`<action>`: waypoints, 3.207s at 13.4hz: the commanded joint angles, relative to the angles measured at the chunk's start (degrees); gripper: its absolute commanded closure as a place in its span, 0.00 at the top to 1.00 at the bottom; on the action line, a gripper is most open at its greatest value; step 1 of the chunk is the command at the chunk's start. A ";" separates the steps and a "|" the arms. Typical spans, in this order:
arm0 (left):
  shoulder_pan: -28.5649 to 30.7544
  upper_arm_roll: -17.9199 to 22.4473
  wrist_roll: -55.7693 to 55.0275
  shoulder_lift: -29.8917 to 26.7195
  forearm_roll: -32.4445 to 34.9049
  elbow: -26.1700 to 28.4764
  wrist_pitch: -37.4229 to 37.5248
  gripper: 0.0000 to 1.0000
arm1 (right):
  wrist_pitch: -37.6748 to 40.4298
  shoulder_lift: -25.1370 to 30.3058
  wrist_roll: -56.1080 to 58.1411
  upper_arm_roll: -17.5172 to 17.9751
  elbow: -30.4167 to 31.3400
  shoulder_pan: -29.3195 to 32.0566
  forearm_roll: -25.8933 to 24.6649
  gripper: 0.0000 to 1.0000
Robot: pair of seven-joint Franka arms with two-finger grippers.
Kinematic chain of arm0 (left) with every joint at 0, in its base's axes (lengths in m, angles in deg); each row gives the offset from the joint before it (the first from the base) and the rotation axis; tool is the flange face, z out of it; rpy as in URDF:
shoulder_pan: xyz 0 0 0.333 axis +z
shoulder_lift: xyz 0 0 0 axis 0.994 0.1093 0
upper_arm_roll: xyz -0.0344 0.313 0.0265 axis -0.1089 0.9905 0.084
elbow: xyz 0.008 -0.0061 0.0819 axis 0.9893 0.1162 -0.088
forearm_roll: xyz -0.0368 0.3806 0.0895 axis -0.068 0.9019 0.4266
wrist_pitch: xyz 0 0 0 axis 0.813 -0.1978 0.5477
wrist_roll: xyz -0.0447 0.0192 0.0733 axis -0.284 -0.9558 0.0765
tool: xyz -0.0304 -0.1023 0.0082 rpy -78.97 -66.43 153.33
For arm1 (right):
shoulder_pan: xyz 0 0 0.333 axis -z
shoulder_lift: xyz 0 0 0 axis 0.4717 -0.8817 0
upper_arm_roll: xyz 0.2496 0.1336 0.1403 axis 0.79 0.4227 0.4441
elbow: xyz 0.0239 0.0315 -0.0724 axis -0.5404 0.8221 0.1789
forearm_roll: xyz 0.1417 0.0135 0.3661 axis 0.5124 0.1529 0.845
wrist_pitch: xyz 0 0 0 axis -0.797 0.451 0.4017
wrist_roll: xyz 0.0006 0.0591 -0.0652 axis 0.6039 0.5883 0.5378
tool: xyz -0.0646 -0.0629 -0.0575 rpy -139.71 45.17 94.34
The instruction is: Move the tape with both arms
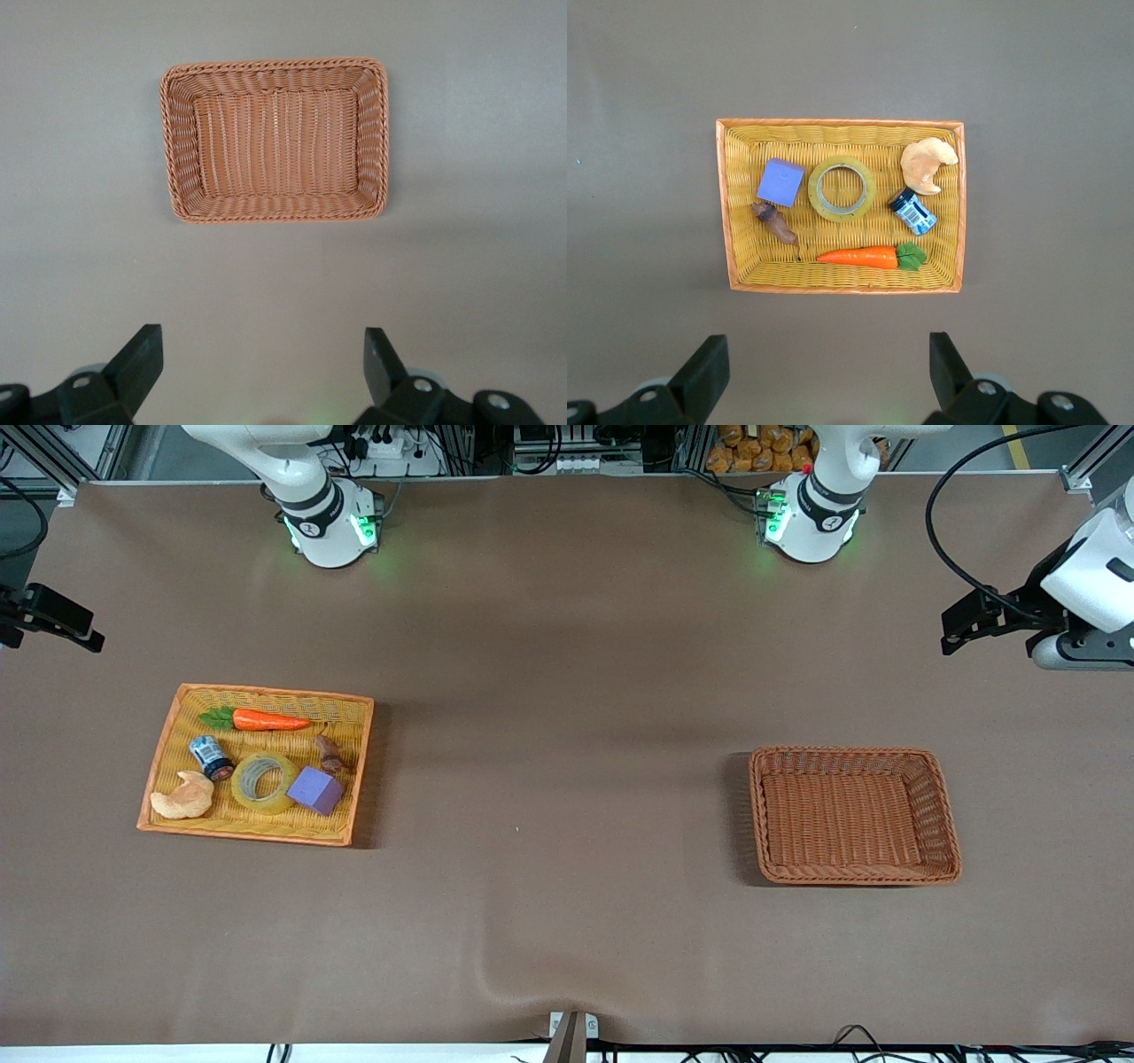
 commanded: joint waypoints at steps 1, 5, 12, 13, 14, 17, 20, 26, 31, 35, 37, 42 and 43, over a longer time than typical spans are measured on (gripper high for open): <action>0.15 0.08 1.72 -0.46 -0.31 0.59 -0.88 1.00 | 0.85 -0.98 -0.49 0.38 -1.89 0.47 -0.51 1.00; 0.15 0.08 2.16 -0.54 -0.22 0.94 -0.97 1.00 | 0.76 -0.98 -0.14 0.47 -1.97 0.47 -0.86 1.00; 0.84 0.08 3.31 -0.63 -0.31 0.94 -0.97 1.00 | 0.68 -0.98 -0.58 0.47 -1.89 0.38 -0.42 1.00; 0.94 0.08 3.31 -0.63 -0.31 0.94 -0.97 1.00 | 0.68 -0.98 -0.58 0.47 -1.89 0.30 -0.42 1.00; 0.94 0.08 3.31 -0.55 -0.31 0.94 -0.97 1.00 | 0.68 -0.98 -0.58 0.47 -1.89 0.30 -0.42 1.00; 0.94 0.08 3.31 -0.55 -0.31 1.03 -0.97 1.00 | 0.68 -0.98 -0.58 0.47 -1.89 0.38 -0.42 1.00; 0.94 0.08 3.31 -0.63 -0.39 1.29 -0.97 1.00 | 0.59 -1.77 -0.14 0.47 -1.89 0.30 -0.60 1.00; 0.94 0.08 3.31 -0.72 -0.31 1.29 -0.97 1.00 | 0.24 -2.39 -0.05 0.47 -1.97 0.47 -0.77 1.00; 2.17 -0.35 3.39 -0.81 -0.22 2.25 -0.88 1.00 | 0.24 -2.39 -0.05 0.47 -2.15 0.47 -0.77 1.00; 2.17 -0.53 3.39 -0.90 -0.22 2.43 -0.97 1.00 | 0.24 -2.39 -0.05 0.47 -2.68 0.65 -0.77 1.00; 2.08 -0.79 3.31 -0.90 -0.22 2.61 -0.97 1.00 | 0.24 -2.39 -0.14 0.47 -2.68 0.56 -0.51 1.00; 2.17 -1.06 3.31 -0.90 -0.31 2.87 -0.88 1.00 | 0.15 -2.39 -0.14 0.47 -2.77 1.70 -0.42 1.00; 2.17 -1.06 3.31 -0.90 -0.31 2.79 -0.88 1.00 | 0.15 -2.48 -0.05 0.47 -2.77 1.53 -0.16 1.00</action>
